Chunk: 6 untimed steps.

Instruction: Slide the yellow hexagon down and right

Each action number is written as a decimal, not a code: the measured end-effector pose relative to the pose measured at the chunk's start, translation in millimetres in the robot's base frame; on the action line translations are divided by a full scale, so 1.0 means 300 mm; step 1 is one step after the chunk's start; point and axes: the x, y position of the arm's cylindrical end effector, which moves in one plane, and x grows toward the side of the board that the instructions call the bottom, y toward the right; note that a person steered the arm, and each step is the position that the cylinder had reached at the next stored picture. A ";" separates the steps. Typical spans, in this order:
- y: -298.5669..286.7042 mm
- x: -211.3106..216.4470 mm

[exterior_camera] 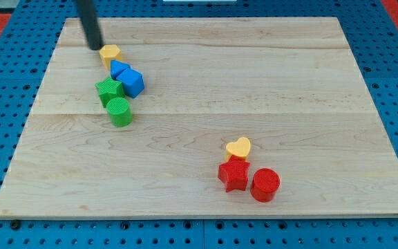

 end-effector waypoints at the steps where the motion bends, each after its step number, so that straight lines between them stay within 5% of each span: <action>1: 0.178 0.119; 3: 0.873 0.128; 4: 1.153 0.325; 5: 1.130 0.444; 6: 1.109 0.302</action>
